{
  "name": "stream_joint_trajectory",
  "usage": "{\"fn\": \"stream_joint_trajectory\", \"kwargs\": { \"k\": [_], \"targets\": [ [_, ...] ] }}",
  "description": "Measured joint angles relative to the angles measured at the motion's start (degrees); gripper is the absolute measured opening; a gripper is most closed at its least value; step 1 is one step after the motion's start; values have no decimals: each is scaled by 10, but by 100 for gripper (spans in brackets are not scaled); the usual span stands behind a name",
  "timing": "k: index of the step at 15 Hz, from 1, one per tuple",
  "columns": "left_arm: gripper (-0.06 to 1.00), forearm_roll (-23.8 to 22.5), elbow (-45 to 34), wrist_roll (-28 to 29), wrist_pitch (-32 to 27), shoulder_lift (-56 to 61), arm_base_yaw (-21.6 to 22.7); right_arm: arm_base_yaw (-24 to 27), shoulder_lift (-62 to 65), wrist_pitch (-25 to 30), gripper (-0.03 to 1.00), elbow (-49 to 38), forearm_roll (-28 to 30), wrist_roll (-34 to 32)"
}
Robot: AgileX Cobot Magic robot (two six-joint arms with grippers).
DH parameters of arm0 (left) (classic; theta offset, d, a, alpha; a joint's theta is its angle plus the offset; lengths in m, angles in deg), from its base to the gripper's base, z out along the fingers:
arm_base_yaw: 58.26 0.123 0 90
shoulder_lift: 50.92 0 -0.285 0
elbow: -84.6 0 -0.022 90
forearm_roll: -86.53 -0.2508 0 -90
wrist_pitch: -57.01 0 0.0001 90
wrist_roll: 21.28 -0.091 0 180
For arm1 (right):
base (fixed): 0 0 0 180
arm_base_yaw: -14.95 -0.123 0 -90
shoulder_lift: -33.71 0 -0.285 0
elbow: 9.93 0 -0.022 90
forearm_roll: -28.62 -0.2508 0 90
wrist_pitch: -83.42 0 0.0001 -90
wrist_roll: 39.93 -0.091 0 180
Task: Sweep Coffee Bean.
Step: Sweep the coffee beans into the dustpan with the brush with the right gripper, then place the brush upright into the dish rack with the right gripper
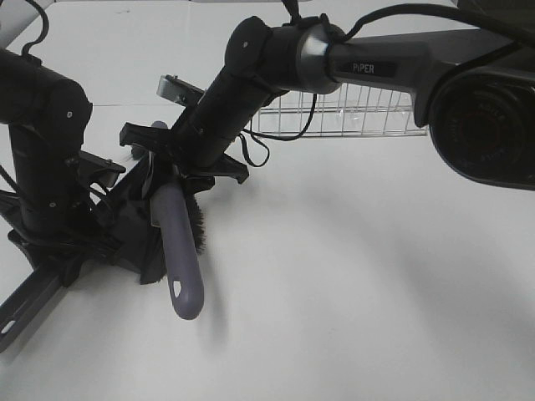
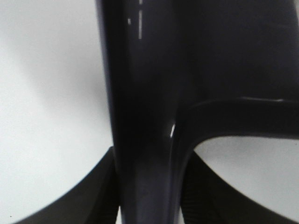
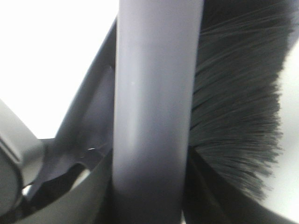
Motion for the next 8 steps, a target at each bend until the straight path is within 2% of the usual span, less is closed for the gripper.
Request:
{"fn": "stream_joint_trajectory", "kwargs": {
  "k": [2, 4, 6, 8],
  "targets": [
    [31, 0, 0, 0, 0, 0, 0, 18, -2, 9, 28, -2, -64, 39],
    [31, 1, 0, 0, 2, -1, 0, 30, -1, 17, 28, -2, -94, 65],
    [31, 3, 0, -1, 3, -1, 0, 42, 31, 27, 28, -2, -78, 88],
    [31, 3, 0, -1, 3, -1, 0, 53, 70, 40, 28, -2, -29, 88]
  ]
}}
